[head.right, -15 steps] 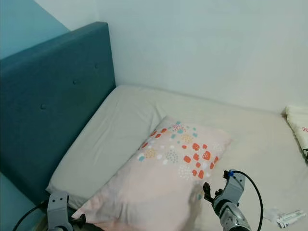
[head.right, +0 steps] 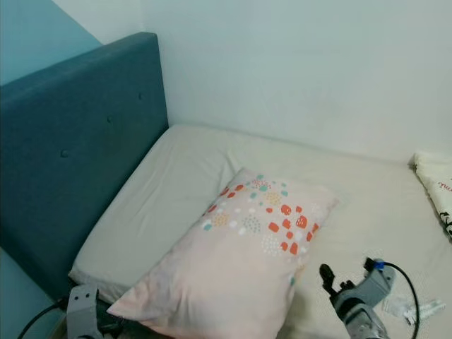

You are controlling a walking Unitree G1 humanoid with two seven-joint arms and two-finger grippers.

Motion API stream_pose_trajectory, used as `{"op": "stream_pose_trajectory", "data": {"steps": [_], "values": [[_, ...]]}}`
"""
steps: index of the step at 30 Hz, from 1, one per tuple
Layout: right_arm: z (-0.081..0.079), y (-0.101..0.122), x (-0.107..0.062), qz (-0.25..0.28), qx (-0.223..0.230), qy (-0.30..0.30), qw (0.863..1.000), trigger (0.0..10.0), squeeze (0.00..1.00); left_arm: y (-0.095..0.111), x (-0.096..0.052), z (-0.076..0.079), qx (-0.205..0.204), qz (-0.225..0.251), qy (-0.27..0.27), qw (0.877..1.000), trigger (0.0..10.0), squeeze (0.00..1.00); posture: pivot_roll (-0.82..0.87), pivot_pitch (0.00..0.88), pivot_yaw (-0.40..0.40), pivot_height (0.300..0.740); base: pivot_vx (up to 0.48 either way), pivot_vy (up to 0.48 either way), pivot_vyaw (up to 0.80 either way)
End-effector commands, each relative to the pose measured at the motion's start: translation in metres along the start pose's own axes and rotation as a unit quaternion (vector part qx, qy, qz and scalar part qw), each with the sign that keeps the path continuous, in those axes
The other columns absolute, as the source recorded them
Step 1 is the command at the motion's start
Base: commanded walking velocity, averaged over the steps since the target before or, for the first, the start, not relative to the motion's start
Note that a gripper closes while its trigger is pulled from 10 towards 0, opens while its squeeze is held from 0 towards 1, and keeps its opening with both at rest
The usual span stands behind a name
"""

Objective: Clean up the room

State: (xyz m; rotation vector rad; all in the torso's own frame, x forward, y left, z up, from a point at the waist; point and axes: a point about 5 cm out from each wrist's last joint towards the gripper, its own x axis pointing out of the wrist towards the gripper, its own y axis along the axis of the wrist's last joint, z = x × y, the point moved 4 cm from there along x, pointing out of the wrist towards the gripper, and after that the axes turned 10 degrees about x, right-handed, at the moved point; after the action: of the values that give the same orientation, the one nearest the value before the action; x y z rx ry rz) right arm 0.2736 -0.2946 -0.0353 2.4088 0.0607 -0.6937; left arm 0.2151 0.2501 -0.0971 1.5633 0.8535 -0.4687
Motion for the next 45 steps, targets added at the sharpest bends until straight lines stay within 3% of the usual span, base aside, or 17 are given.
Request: {"op": "stream_pose_trajectory", "data": {"steps": [1, 4, 7, 11, 13, 16, 18, 19, 23, 26, 28, 29, 30, 37, 40, 42, 45], "values": [[0.002, -0.002, -0.002, -0.006, 0.018, 0.007, 1.000, 10.0, 0.00, -0.011, -0.002, 0.004, 0.009, -0.018, -0.005, 1.000, 10.0, 0.00, 0.00, 0.000, -0.084, 0.640, 0.000, 0.000, 0.00], [0.001, 0.002, -0.003, -0.001, 0.031, 0.018, 0.999, 10.0, 0.00, -0.018, -0.004, 0.003, 0.006, -0.028, -0.007, 1.000, 10.0, 0.00, 0.01, 0.000, -0.085, 0.630, 0.000, 0.000, 0.00], [0.004, 0.027, -0.006, 0.043, 0.085, 0.031, 0.995, 10.0, 0.00, -0.039, -0.010, -0.001, 0.017, -0.055, -0.007, 0.998, 10.0, 0.00, 0.02, 0.000, -0.082, 0.610, 0.000, 0.000, 0.00], [-0.004, 0.031, -0.006, 0.045, 0.094, 0.068, 0.992, 10.0, 0.00, -0.047, -0.012, -0.002, 0.023, -0.065, -0.008, 0.998, 10.0, 0.00, 0.02, 0.000, -0.079, 0.610, 0.000, 0.000, 0.00], [-0.014, 0.029, -0.006, 0.029, 0.075, 0.107, 0.991, 10.0, 0.00, -0.054, -0.015, -0.004, 0.031, -0.075, -0.009, 0.997, 10.0, 0.00, 0.02, 0.000, -0.074, 0.610, 0.000, 0.000, 0.00], [-0.039, 0.022, -0.007, -0.010, 0.078, 0.208, 0.975, 10.0, 0.00, -0.060, -0.017, -0.005, 0.041, -0.082, -0.013, 0.996, 10.0, 0.00, 0.03, 0.000, -0.068, 0.610, 0.000, 0.000, 0.00], [-0.044, 0.020, -0.008, -0.021, 0.078, 0.226, 0.971, 10.0, 0.00, -0.061, -0.017, -0.005, 0.043, -0.083, -0.015, 0.996, 10.0, 0.00, 0.03, 0.000, -0.068, 0.610, 0.000, 0.000, 0.00], [-0.048, 0.010, -0.008, -0.052, 0.055, 0.237, 0.969, 10.0, 0.00, -0.061, -0.017, -0.005, 0.047, -0.082, -0.017, 0.995, 10.0, 0.00, 0.05, 0.000, -0.069, 0.610, 0.000, 0.000, 0.00], [-0.047, -0.002, -0.007, -0.085, 0.043, 0.223, 0.970, 10.0, 0.00, -0.061, -0.018, -0.005, 0.052, -0.080, -0.021, 0.995, 10.0, 0.00, 0.06, 0.000, -0.071, 0.610, 0.000, 0.000, 0.00], [-0.041, -0.001, -0.006, -0.076, 0.055, 0.200, 0.975, 10.0, 0.00, -0.062, -0.018, -0.005, 0.057, -0.078, -0.025, 0.995, 10.0, 0.00, 0.08, 0.000, -0.070, 0.610, 0.000, 0.000, 0.00], [-0.023, 0.003, -0.007, -0.054, 0.069, 0.153, 0.984, 10.0, 0.00, -0.068, -0.021, -0.009, 0.062, -0.081, -0.026, 0.994, 10.0, 0.00, 0.10, 0.030, -0.067, 0.610, 0.000, 0.000, 0.00], [-0.023, 0.003, -0.007, -0.054, 0.069, 0.153, 0.984, 10.0, 0.00, -0.068, -0.021, -0.009, 0.062, -0.081, -0.026, 0.994, 10.0, 0.00, 0.10, 0.030, -0.067, 0.610, 0.000, 0.000, 0.00], [-0.007, 0.011, -0.010, -0.025, 0.094, 0.112, 0.989, 10.0, 0.00, -0.073, -0.023, -0.013, 0.068, -0.084, -0.026, 0.994, 10.0, 0.00, 0.11, 0.045, -0.065, 0.610, 0.000, 0.000, 0.00], [0.003, 0.013, -0.019, -0.029, 0.098, 0.123, 0.987, 10.0, 0.00, -0.092, -0.034, -0.031, 0.083, -0.102, -0.020, 0.991, 10.0, 0.00, 0.15, 0.101, -0.053, 0.610, 0.000, 0.000, 0.00], [-0.006, 0.007, -0.018, -0.045, 0.103, 0.152, 0.982, 10.0, 0.00, -0.099, -0.038, -0.040, 0.091, -0.106, -0.019, 0.990, 10.0, 0.00, 0.17, 0.127, -0.039, 0.610, 0.000, 0.000, 0.00], [-0.026, 0.000, -0.016, -0.065, 0.108, 0.210, 0.970, 10.0, 0.00, -0.104, -0.042, -0.045, 0.107, -0.110, -0.024, 0.988, 10.0, 0.00, 0.20, 0.153, -0.038, 0.610, 0.000, 0.000, 0.00], [-0.037, -0.007, -0.009, -0.068, 0.112, 0.206, 0.970, 10.0, 0.00, -0.099, -0.041, -0.048, 0.109, -0.097, -0.025, 0.989, 10.0, 0.00, 0.21, 0.172, -0.042, 0.610, 0.000, 0.000, 0.00]]}}
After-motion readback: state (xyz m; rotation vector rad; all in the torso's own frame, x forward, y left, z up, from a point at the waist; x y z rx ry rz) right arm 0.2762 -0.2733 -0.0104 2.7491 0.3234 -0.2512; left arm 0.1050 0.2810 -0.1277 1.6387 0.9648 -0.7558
